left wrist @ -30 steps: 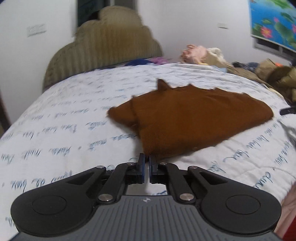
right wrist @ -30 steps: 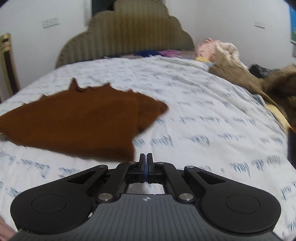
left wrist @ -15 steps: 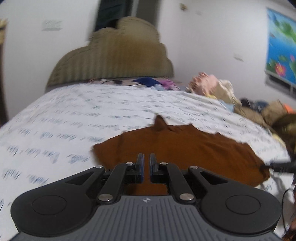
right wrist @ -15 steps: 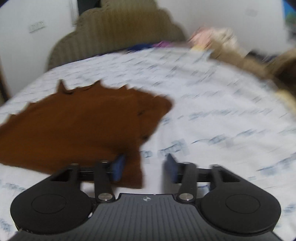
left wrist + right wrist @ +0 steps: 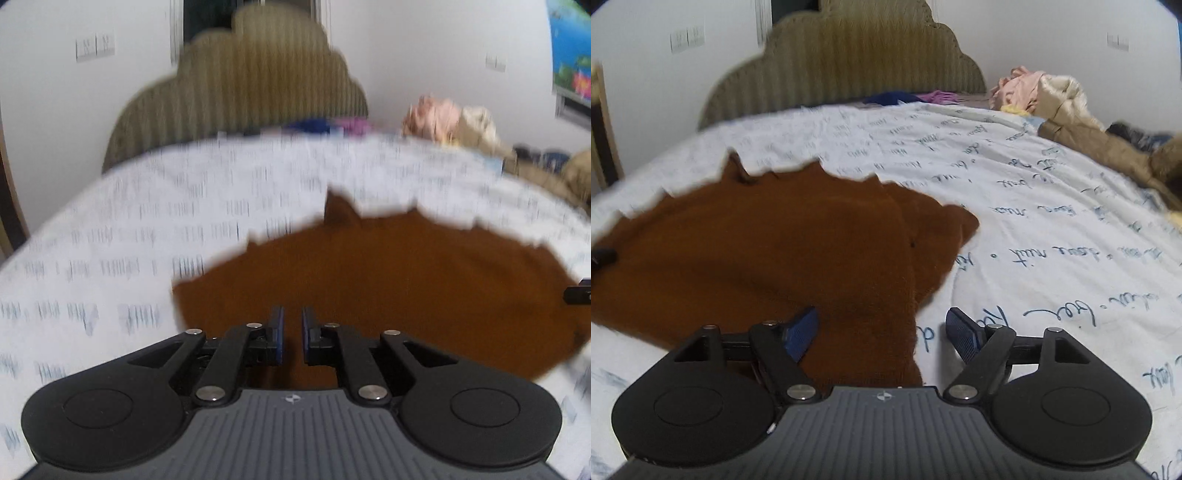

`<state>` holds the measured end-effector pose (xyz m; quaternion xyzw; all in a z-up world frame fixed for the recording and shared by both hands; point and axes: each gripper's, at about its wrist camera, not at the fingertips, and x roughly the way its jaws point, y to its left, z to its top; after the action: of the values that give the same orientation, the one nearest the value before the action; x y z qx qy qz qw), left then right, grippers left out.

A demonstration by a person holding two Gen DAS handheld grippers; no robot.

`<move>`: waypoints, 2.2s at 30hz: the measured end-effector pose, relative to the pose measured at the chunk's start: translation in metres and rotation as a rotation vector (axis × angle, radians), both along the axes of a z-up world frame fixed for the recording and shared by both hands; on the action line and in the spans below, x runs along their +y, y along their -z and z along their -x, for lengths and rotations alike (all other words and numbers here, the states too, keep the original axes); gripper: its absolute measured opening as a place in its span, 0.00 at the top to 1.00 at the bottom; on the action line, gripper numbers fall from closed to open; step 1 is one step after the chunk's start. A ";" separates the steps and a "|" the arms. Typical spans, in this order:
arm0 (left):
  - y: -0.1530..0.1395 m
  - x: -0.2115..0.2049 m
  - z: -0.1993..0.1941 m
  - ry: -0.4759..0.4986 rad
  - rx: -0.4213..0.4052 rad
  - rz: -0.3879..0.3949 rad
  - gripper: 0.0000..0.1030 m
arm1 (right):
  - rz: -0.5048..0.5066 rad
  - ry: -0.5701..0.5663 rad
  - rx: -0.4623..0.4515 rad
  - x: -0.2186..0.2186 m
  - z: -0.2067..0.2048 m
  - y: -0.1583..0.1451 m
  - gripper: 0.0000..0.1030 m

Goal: Fold small clothes

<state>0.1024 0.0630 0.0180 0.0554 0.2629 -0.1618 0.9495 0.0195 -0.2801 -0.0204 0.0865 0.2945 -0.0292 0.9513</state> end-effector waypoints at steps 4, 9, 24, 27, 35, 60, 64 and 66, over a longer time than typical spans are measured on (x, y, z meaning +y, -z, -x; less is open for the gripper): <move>-0.018 -0.004 -0.047 -0.032 0.011 0.066 0.12 | -0.057 0.027 -0.053 -0.018 -0.037 -0.023 0.27; 0.003 0.001 -0.114 -0.106 0.203 0.171 0.14 | -0.146 0.068 0.019 -0.045 -0.118 -0.011 0.26; 0.022 -0.002 -0.121 -0.282 0.144 0.035 0.94 | 0.117 0.085 -0.028 0.007 -0.104 -0.016 0.49; 0.010 -0.008 -0.091 -0.282 0.105 0.033 0.89 | 0.134 -0.085 -0.028 0.037 -0.082 -0.012 0.14; 0.041 -0.038 -0.033 -0.254 0.071 -0.051 0.29 | 0.173 -0.017 0.002 0.057 -0.054 0.002 0.04; 0.054 -0.045 -0.025 -0.283 0.004 -0.098 0.17 | 0.206 -0.025 -0.009 0.064 -0.043 0.026 0.00; 0.054 -0.045 -0.025 -0.283 0.003 -0.098 0.17 | 0.199 -0.025 -0.011 0.063 -0.043 0.026 0.00; 0.054 -0.045 -0.025 -0.283 0.003 -0.098 0.17 | 0.201 -0.025 -0.010 0.063 -0.043 0.026 0.00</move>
<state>0.1271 0.0178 -0.0358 0.0638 0.2771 -0.0134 0.9586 0.0628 -0.2167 -0.0464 -0.0127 0.2862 -0.0461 0.9570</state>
